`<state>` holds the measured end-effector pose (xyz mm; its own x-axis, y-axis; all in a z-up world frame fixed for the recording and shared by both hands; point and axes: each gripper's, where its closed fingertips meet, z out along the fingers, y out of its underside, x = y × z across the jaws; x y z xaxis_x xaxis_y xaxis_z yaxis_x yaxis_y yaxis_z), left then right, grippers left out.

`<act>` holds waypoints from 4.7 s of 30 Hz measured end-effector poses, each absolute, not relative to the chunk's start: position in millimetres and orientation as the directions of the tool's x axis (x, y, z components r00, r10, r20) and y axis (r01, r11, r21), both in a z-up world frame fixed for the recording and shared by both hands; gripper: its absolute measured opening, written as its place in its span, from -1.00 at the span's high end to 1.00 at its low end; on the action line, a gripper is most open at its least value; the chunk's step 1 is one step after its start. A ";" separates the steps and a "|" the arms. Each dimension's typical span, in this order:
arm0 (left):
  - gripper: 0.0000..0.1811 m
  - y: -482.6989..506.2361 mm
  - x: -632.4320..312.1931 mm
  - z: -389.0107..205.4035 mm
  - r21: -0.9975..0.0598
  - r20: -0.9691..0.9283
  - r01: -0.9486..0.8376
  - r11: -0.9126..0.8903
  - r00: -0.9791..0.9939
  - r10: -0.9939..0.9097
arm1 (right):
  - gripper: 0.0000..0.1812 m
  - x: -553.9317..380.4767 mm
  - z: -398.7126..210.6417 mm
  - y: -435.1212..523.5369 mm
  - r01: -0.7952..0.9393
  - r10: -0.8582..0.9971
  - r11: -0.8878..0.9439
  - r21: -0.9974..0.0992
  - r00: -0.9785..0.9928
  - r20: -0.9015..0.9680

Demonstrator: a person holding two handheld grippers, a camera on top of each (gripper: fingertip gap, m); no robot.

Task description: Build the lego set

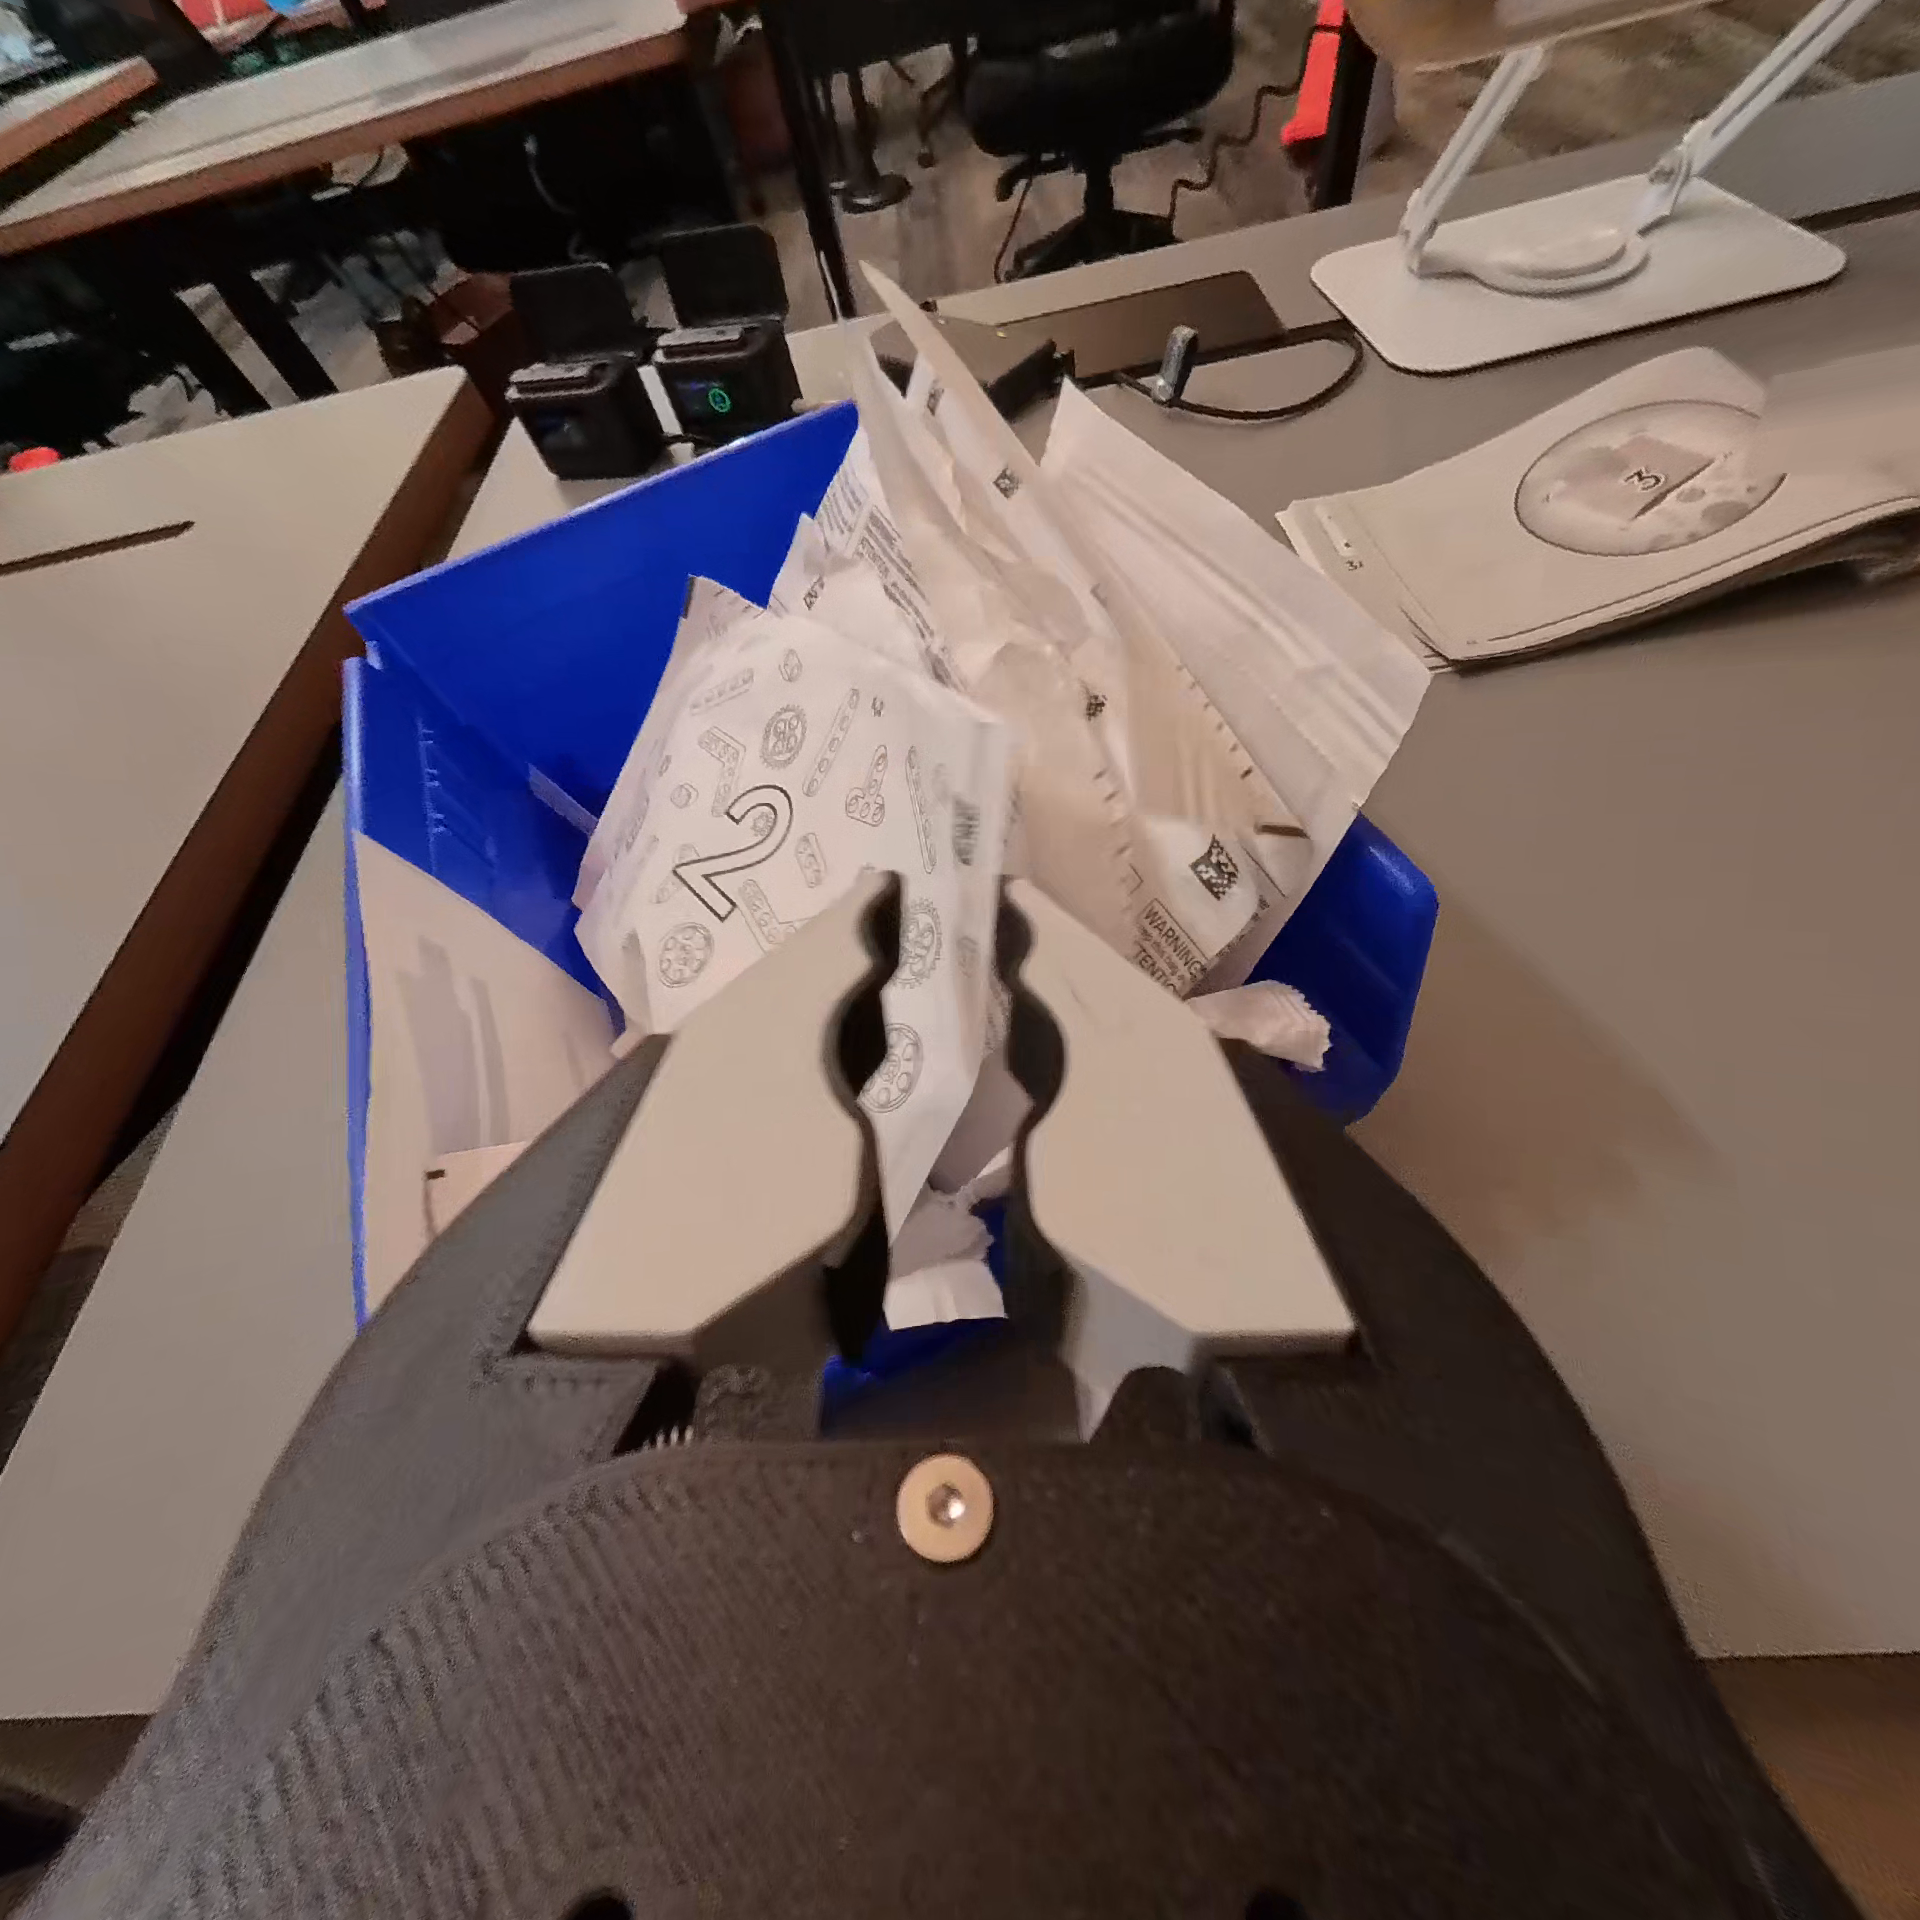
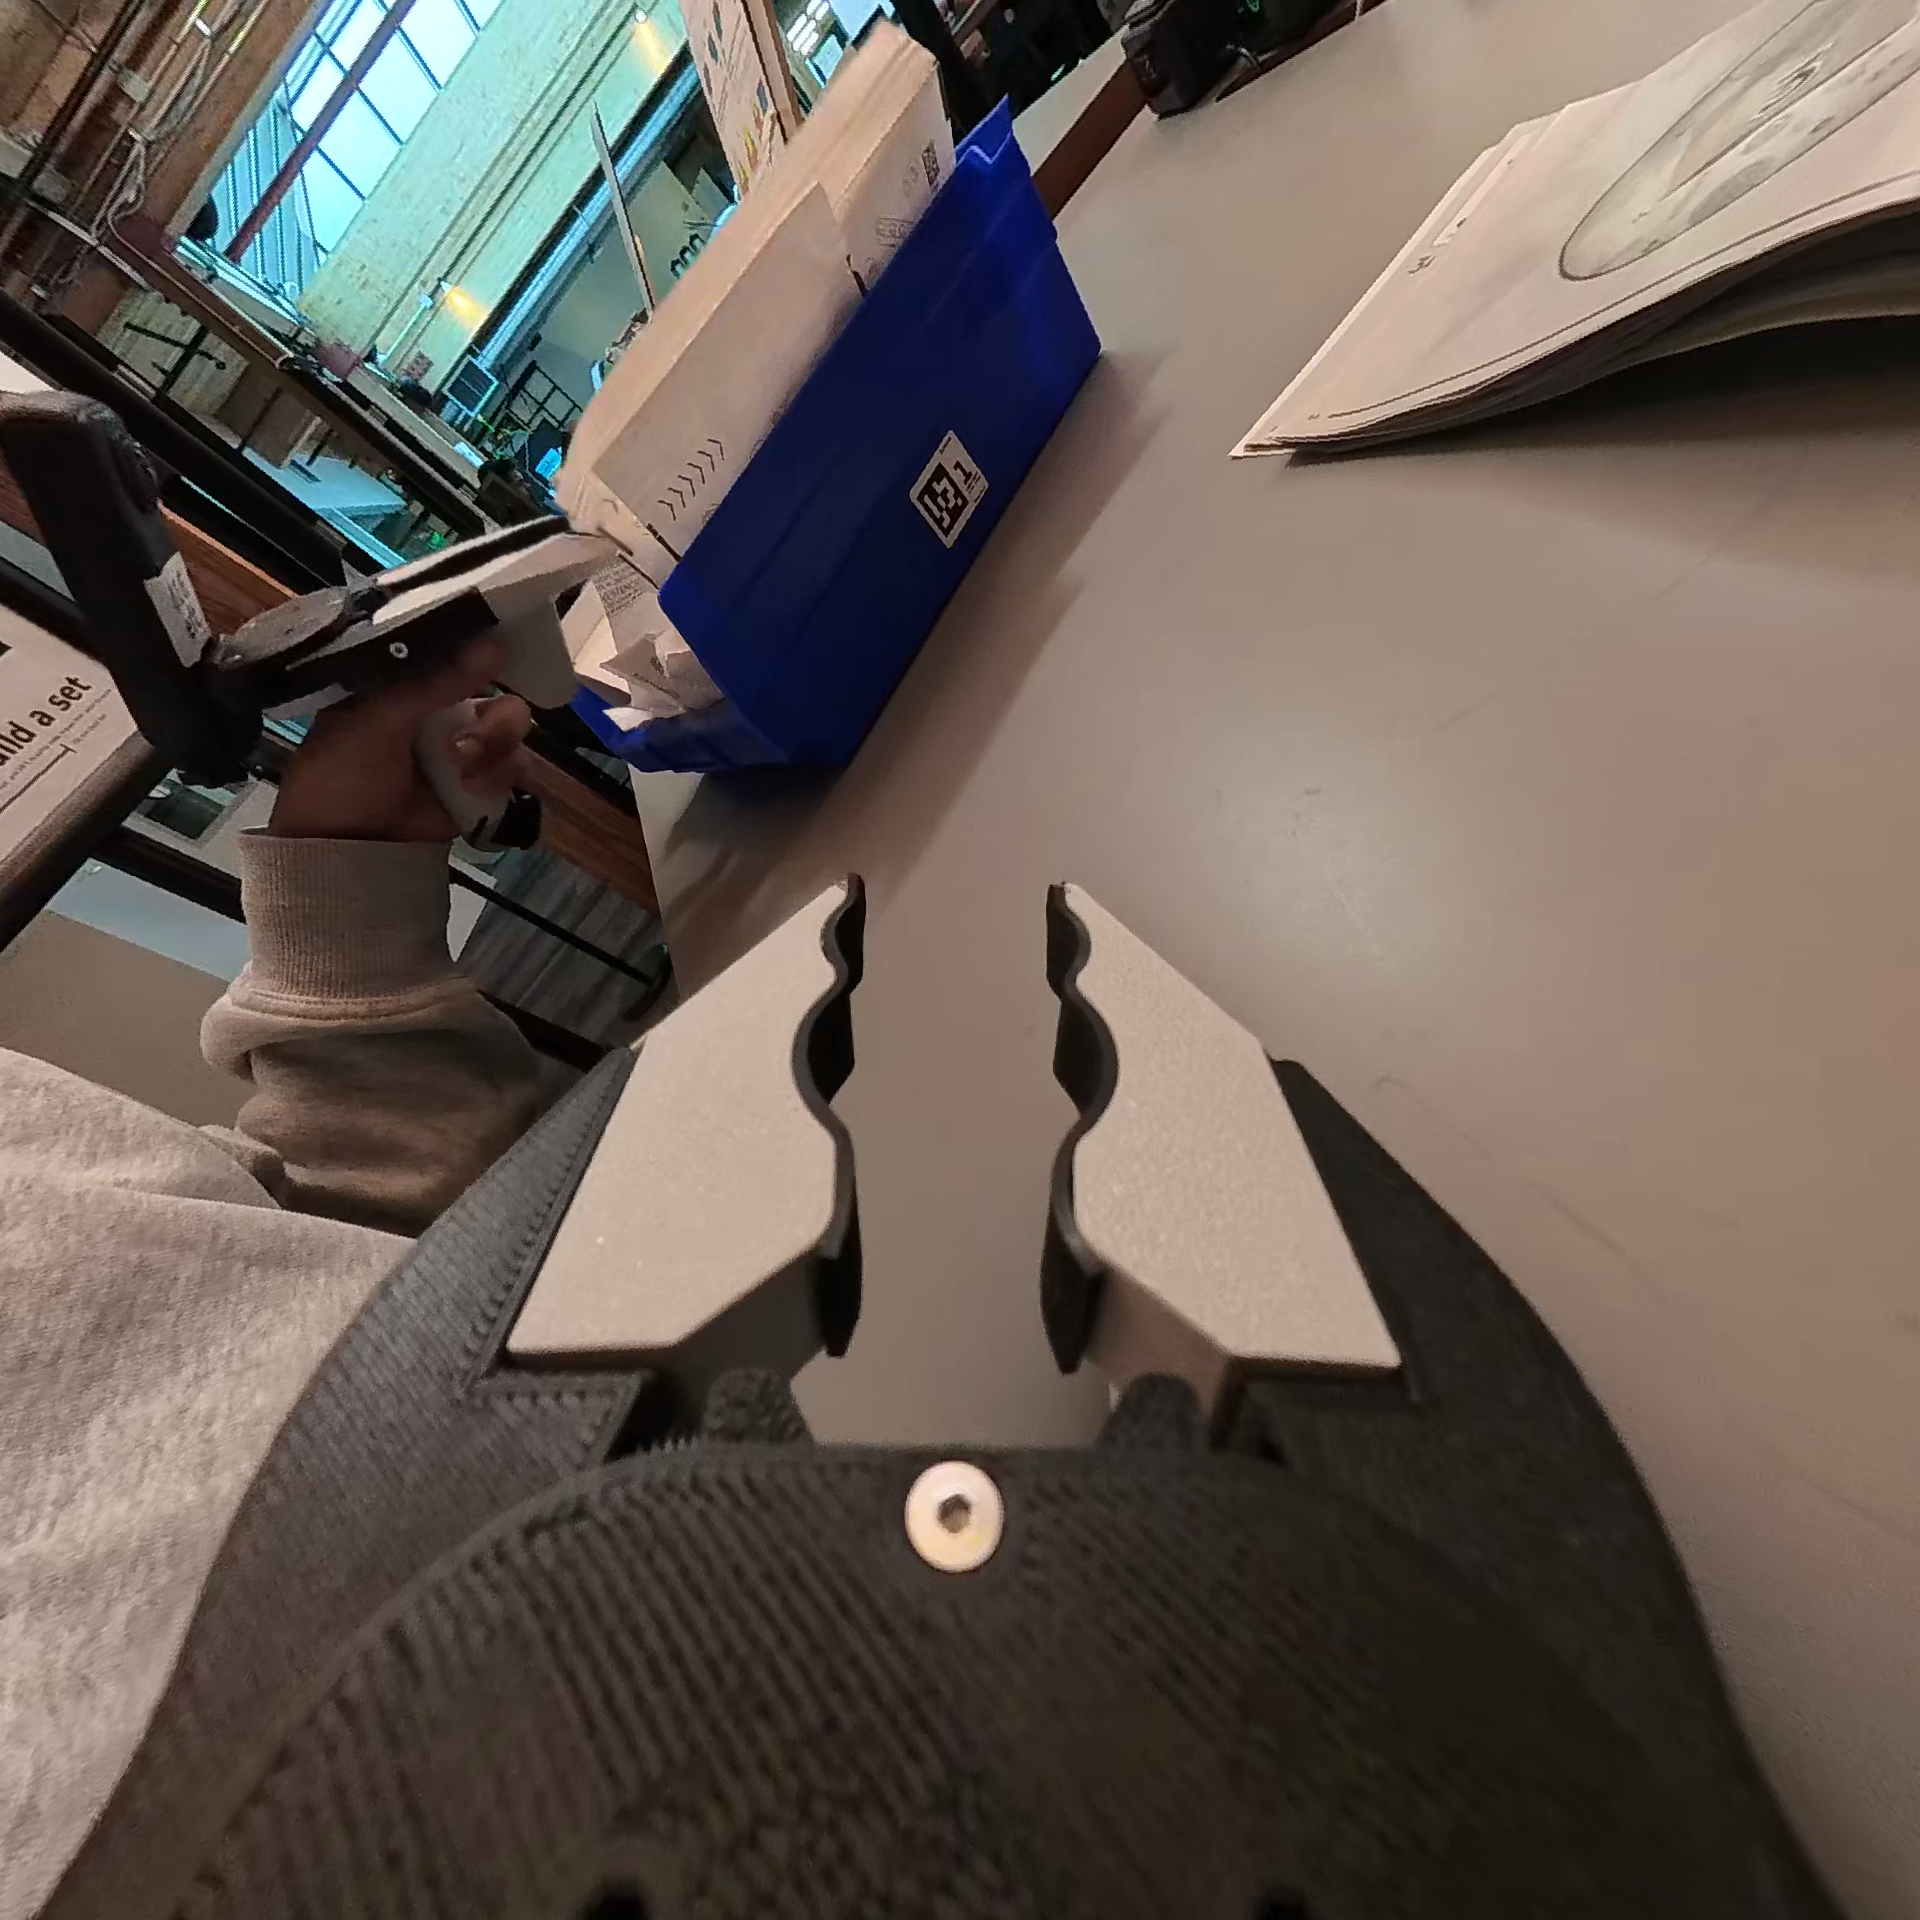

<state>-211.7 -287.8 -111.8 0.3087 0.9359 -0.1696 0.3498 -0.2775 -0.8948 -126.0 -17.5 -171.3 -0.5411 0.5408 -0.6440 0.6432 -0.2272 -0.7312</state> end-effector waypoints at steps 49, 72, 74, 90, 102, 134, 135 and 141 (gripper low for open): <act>1.00 48.4 -61.7 -124.5 -0.987 -0.151 -0.125 -0.098 0.926 0.347 | 1.00 -103.6 -105.4 106.5 0.523 0.068 -0.710 -0.472 -0.615 -0.785; 1.00 53.9 -62.7 -110.7 -0.997 -0.072 -0.071 -0.018 0.917 0.393 | 0.51 -112.3 -121.1 98.4 0.505 0.261 -0.642 -0.577 -0.564 -0.783; 1.00 55.1 -61.1 -110.9 -0.997 -0.078 -0.074 -0.027 0.920 0.384 | 0.54 -109.7 -120.3 96.5 0.521 0.233 -0.639 -0.566 -0.570 -0.788; 1.00 68.7 -45.0 -130.8 -0.979 -0.179 -0.137 -0.150 0.931 0.317 | 0.97 -98.7 -110.5 98.2 0.580 0.048 -0.666 -0.470 -0.596 -0.802; 1.00 55.8 -49.8 -108.8 -0.999 -0.046 -0.051 0.005 0.941 0.335 | 0.86 -104.2 -112.8 105.4 0.575 0.036 -0.700 -0.424 -0.564 -0.825; 1.00 56.1 -48.3 -115.0 -0.984 -0.179 -0.160 -0.080 0.920 0.348 | 0.95 -103.9 -118.9 97.5 0.610 0.055 -0.663 -0.434 -0.539 -0.841; 1.00 56.7 -47.2 -115.8 -0.980 -0.199 -0.177 -0.094 0.917 0.346 | 0.99 -103.6 -119.3 96.7 0.613 0.056 -0.659 -0.436 -0.538 -0.841; 1.00 59.5 -38.7 -124.6 -0.944 -0.320 -0.276 -0.181 0.900 0.296 | 1.00 -103.1 -127.4 88.1 0.647 0.089 -0.619 -0.444 -0.504 -0.859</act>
<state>-38.7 59.5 -124.6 0.8999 0.2962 -0.3201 -0.2763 -0.1807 -0.9439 -103.1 88.1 -127.4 -0.5043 0.0893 -0.8589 0.6472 -0.6194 -0.4444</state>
